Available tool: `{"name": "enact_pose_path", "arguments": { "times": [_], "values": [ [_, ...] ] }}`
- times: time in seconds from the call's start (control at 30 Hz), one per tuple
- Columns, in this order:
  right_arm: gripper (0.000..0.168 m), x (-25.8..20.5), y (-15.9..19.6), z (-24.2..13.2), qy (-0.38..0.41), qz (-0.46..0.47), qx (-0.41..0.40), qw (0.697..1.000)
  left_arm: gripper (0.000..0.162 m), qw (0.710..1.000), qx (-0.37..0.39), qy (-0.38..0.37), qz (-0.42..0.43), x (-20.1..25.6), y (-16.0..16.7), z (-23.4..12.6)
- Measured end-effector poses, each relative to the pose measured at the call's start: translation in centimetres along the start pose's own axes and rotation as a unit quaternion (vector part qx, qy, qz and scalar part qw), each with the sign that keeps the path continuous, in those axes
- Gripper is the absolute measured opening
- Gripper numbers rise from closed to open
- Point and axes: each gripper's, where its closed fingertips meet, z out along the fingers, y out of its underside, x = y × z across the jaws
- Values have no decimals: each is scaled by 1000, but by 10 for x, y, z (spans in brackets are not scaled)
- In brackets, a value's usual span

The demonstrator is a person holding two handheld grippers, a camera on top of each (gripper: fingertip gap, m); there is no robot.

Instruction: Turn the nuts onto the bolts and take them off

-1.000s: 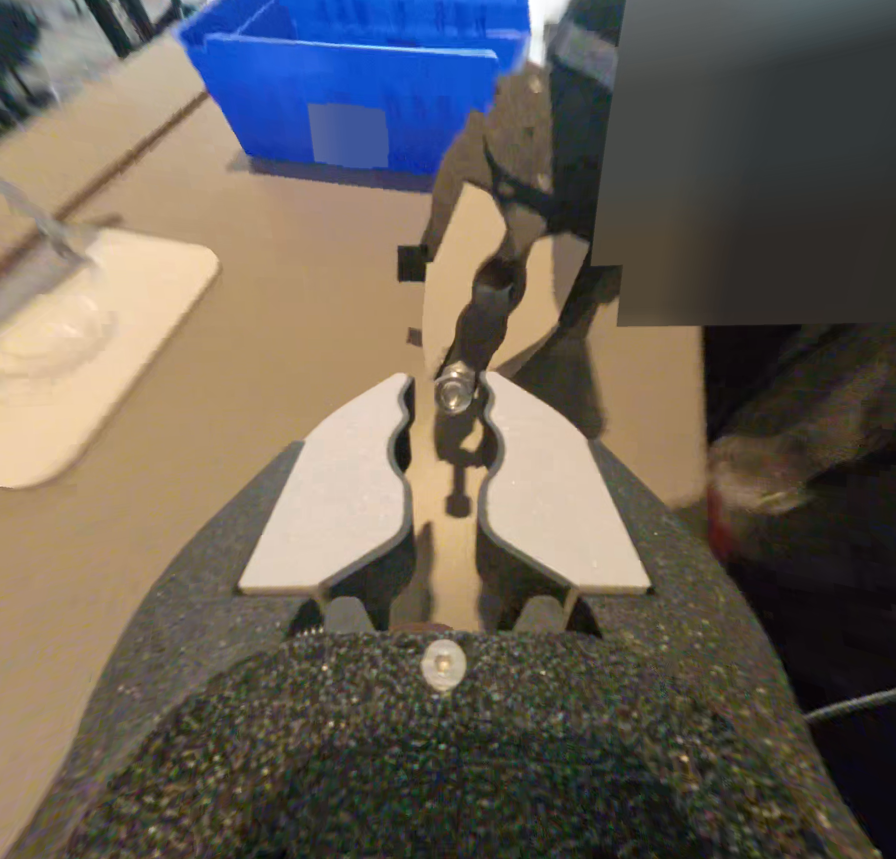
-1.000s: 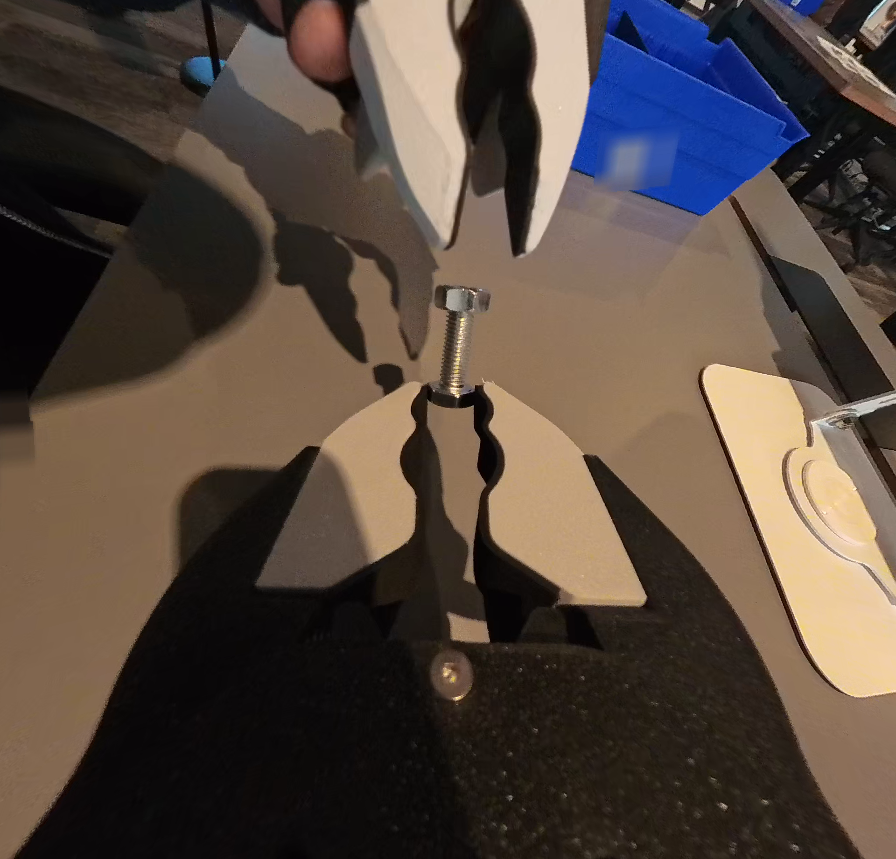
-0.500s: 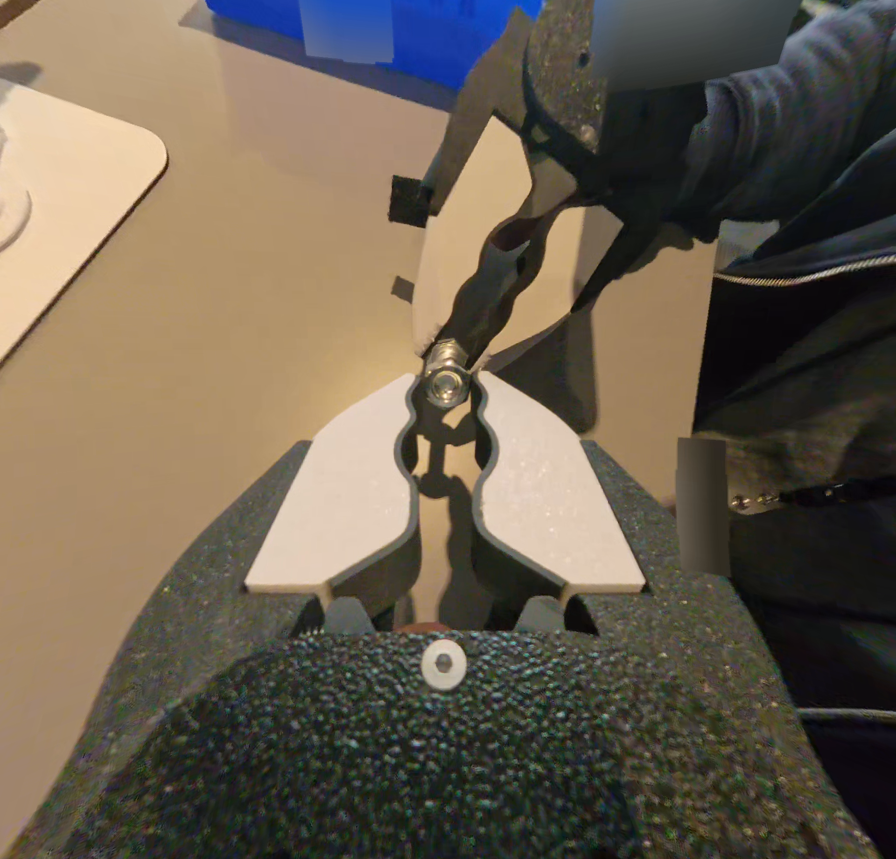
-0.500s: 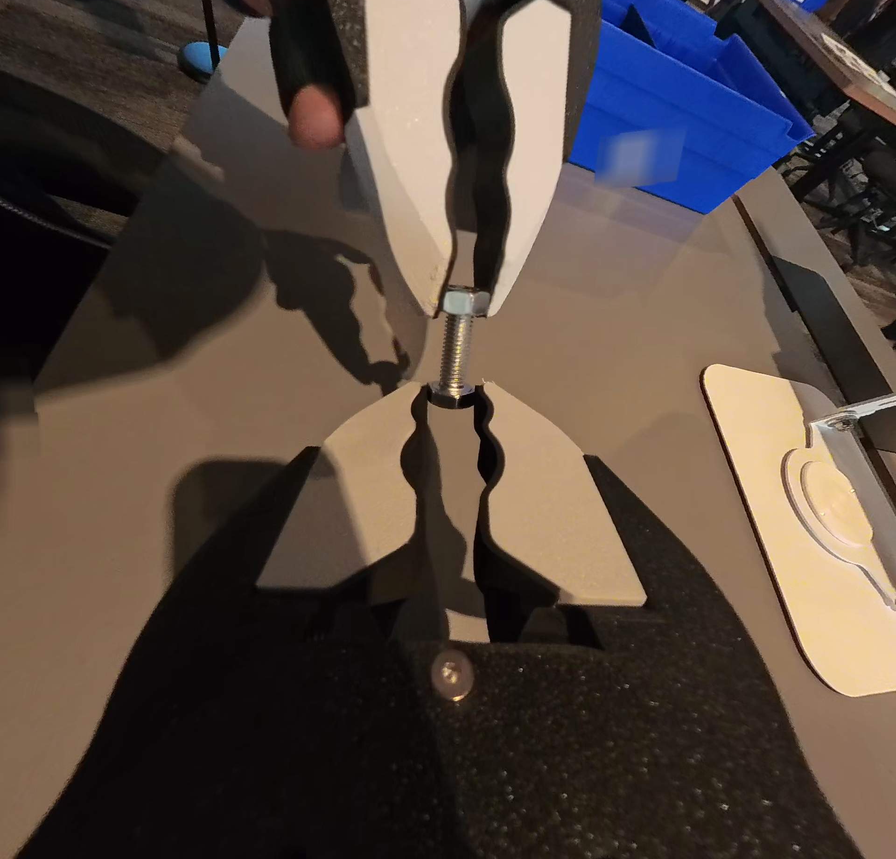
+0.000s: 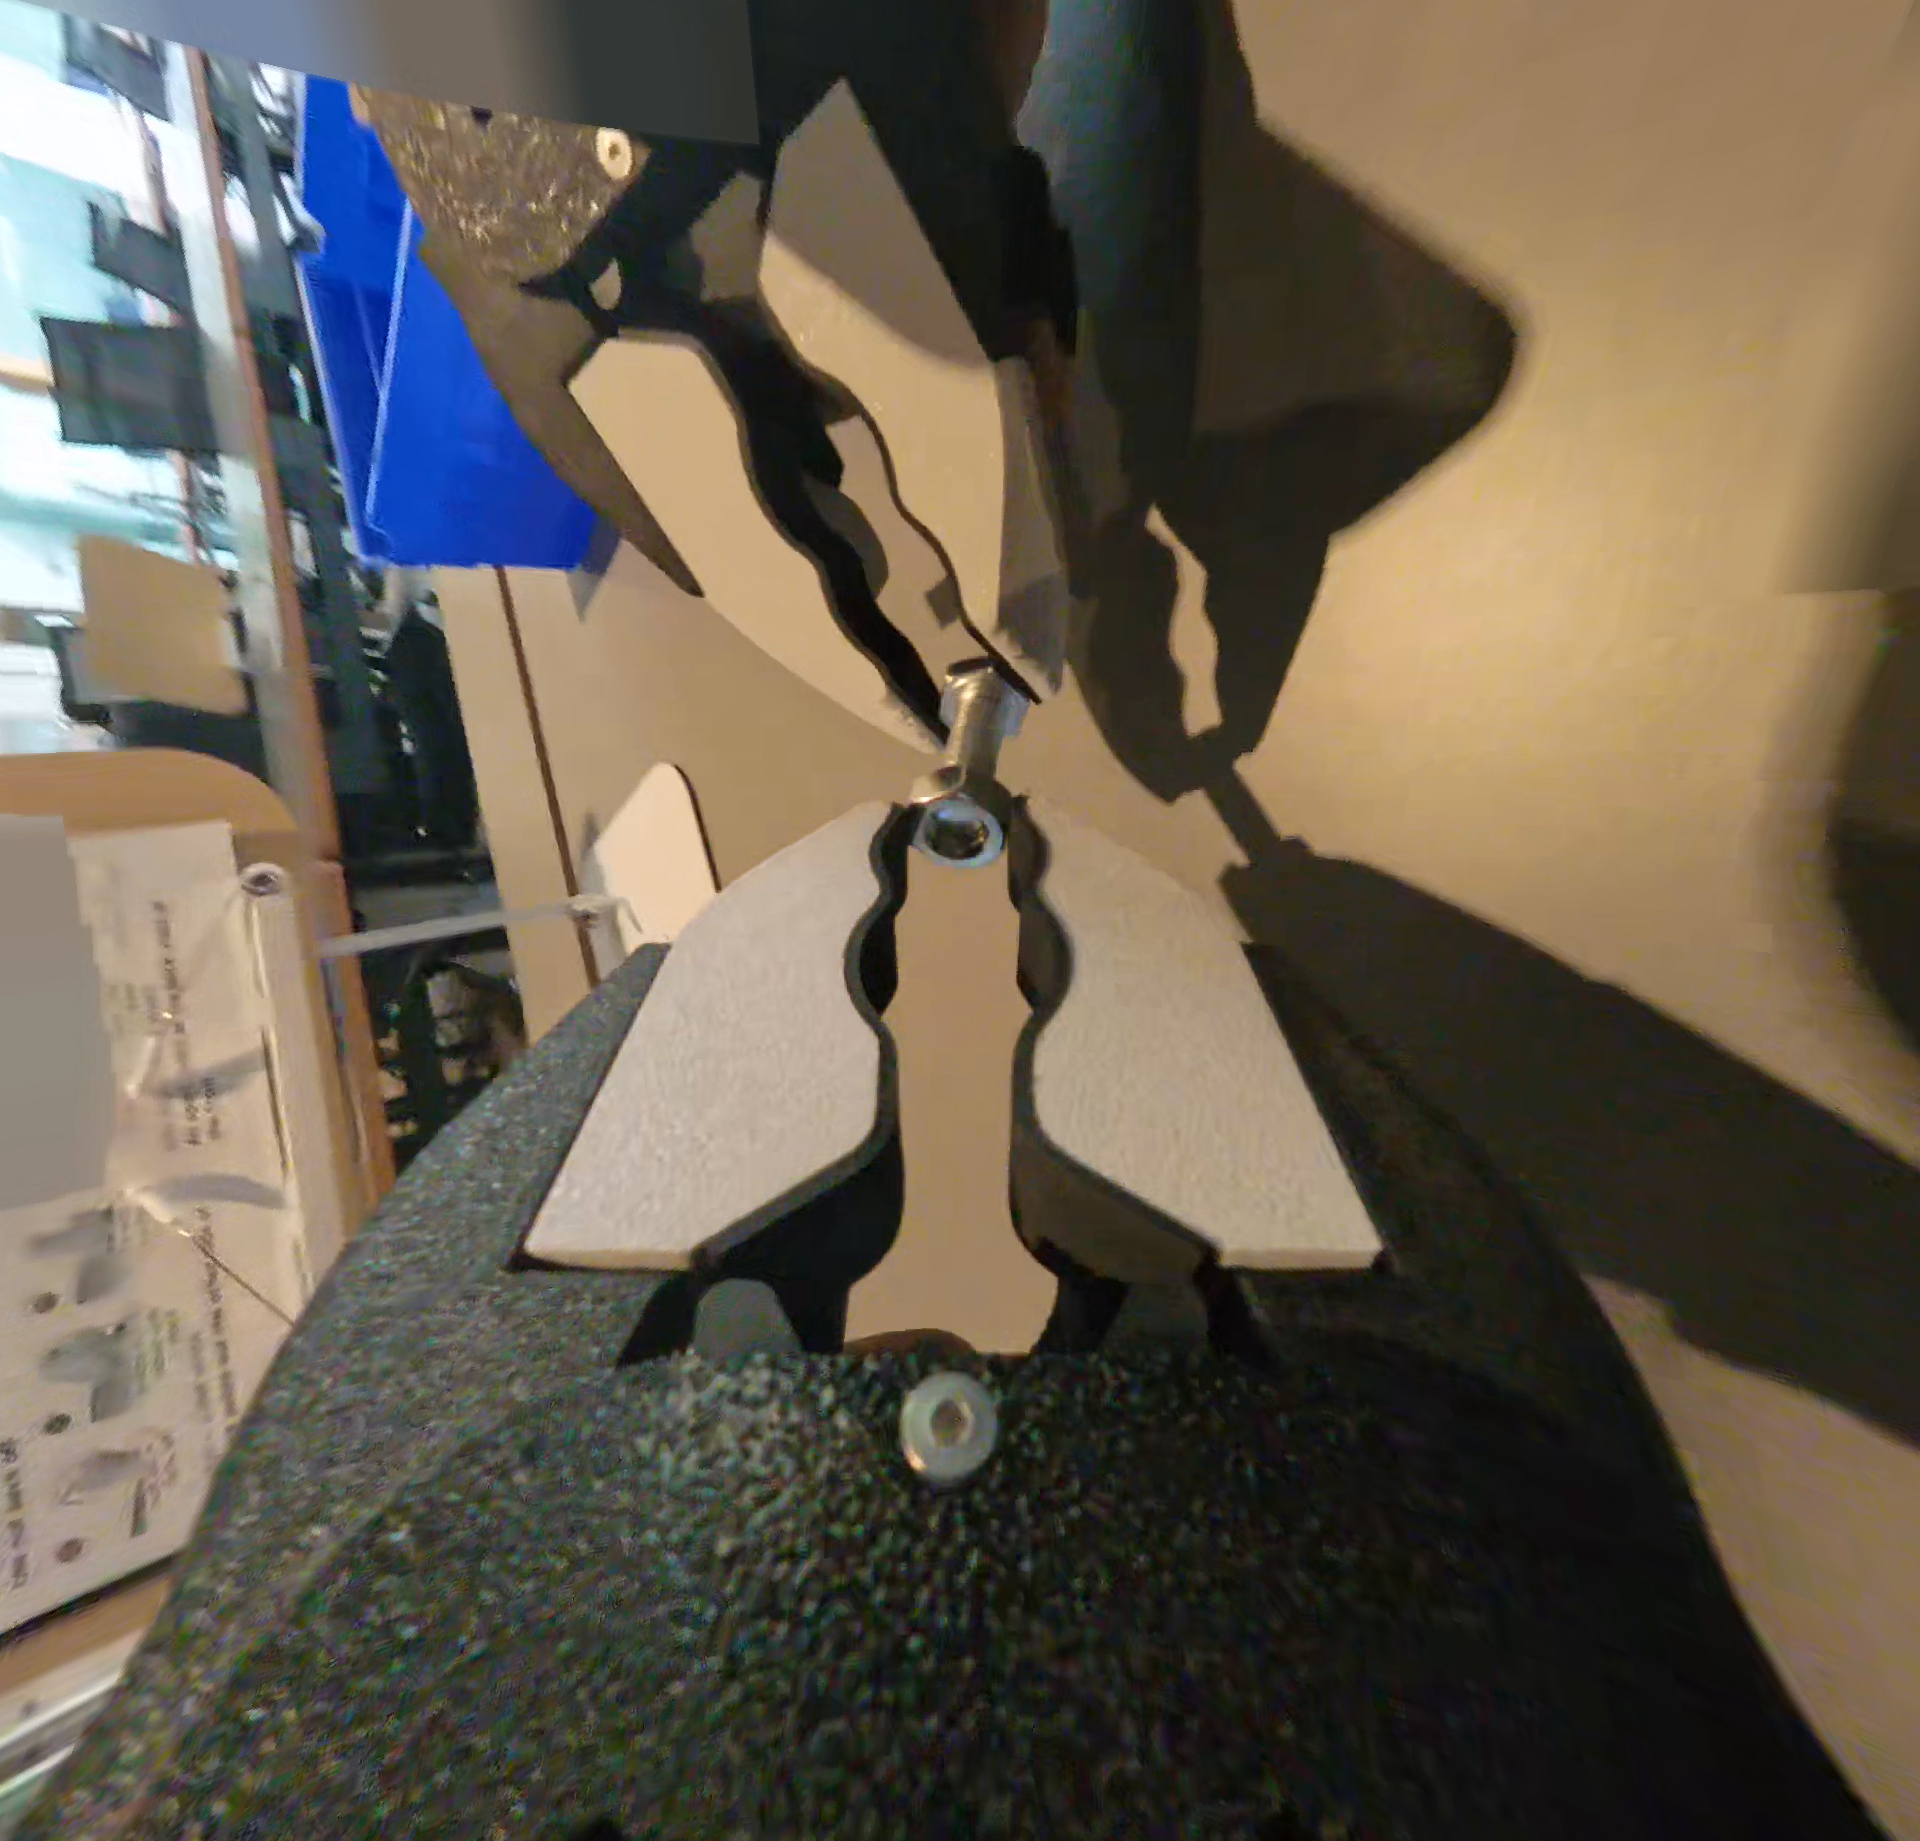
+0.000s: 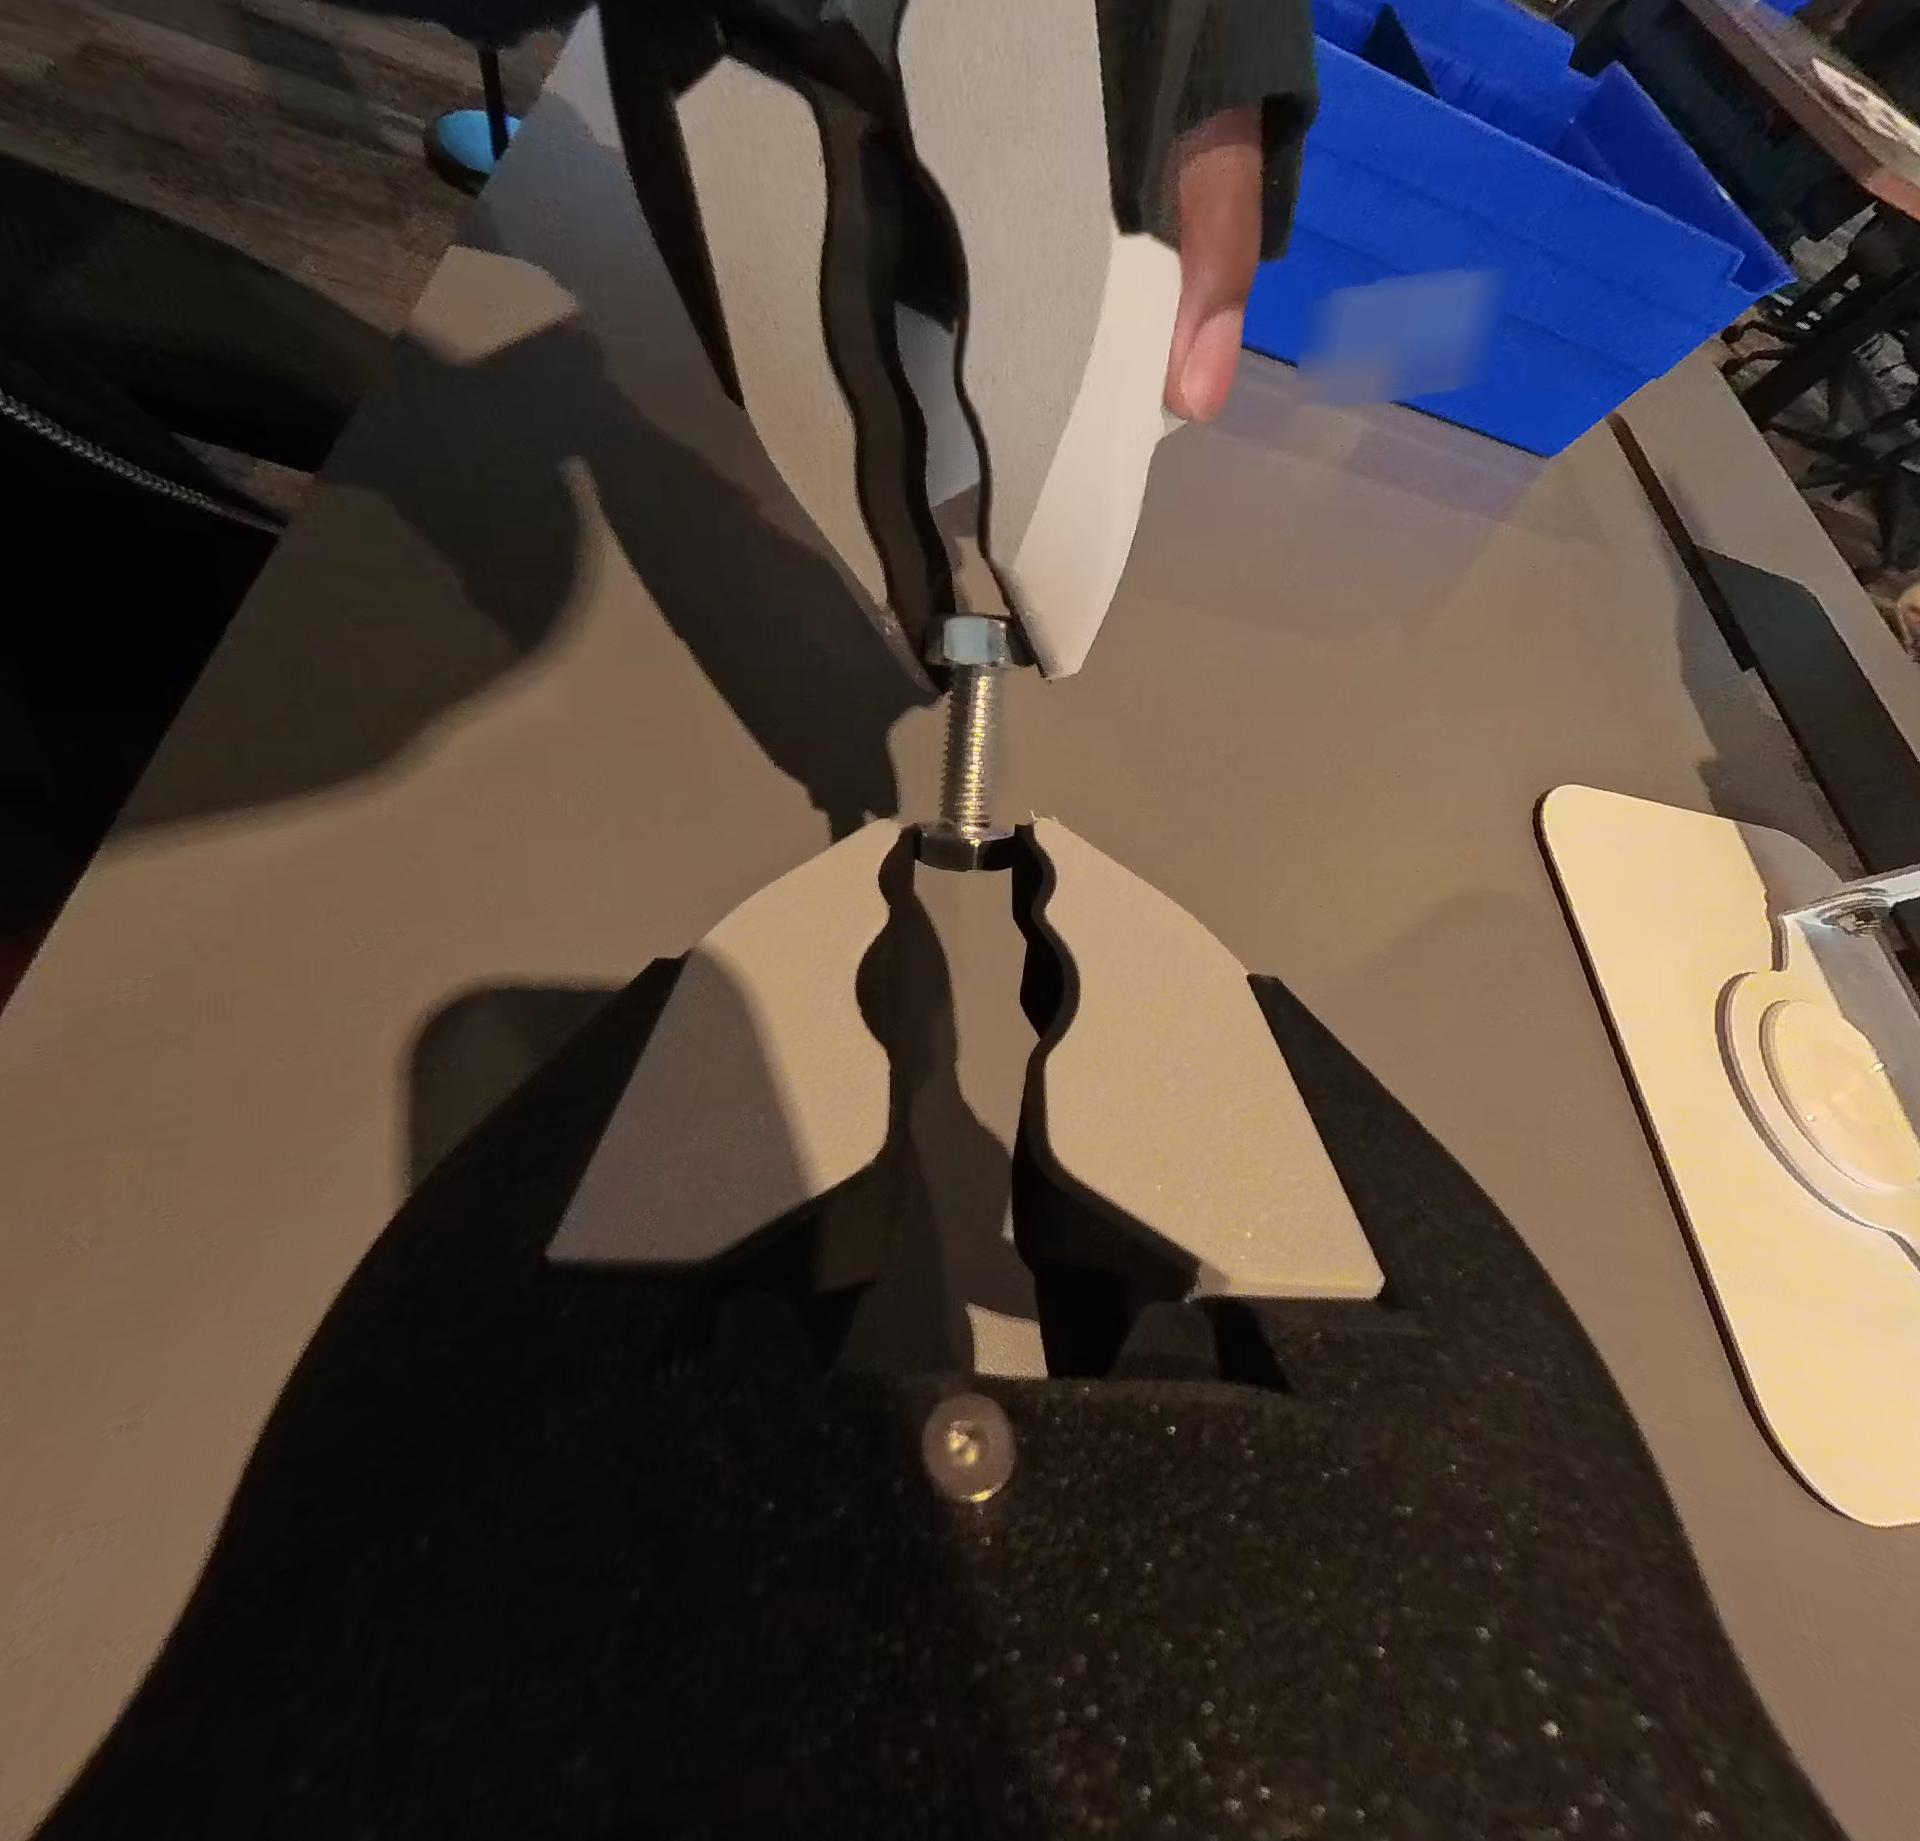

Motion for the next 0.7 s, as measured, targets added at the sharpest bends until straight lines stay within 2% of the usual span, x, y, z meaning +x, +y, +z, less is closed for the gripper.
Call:
{"name": "enact_pose_path", "arguments": {
  "times": [0.1, 0.17, 0.23, 0.33, 0.43, 0.5, 0.53, 0.6, 0.63, 0.7],
  "values": [
    [17, 1, -2, -1, 0, 2, 6, 1000, 23, 1000, 11, -24, -11, -7, 0, -1],
    [17, 1, -1, -1, 2, 1, 5, 1000, 50, 998, 7, -45, -42, -13, 4, -3],
    [17, 0, -2, -1, 3, -1, 4, 1000, 63, 994, 16, -37, -103, -12, 6, -6],
    [17, 1, -2, -1, 8, -2, 5, 1000, 68, 971, 41, -38, -232, -12, 6, -12],
    [17, 4, -2, -2, 25, -14, 2, 1000, 57, 910, 78, -20, -406, -9, 0, -15],
    [18, 5, -3, -2, 35, -20, 0, 999, 54, 848, 110, -2, -518, -6, -3, -15],
    [18, 5, -3, -2, 39, -25, -1, 999, 47, 814, 121, 5, -568, -6, -3, -15],
    [18, 5, -3, -2, 47, -36, -6, 998, 44, 760, 150, 19, -632, -6, -7, -15],
    [18, 4, -3, -1, 49, -40, -9, 998, 43, 743, 162, 21, -649, -7, -9, -16],
    [18, 3, -3, 0, 52, -48, -11, 997, 39, 746, 157, 20, -646, -6, -14, -14]
  ]
}}
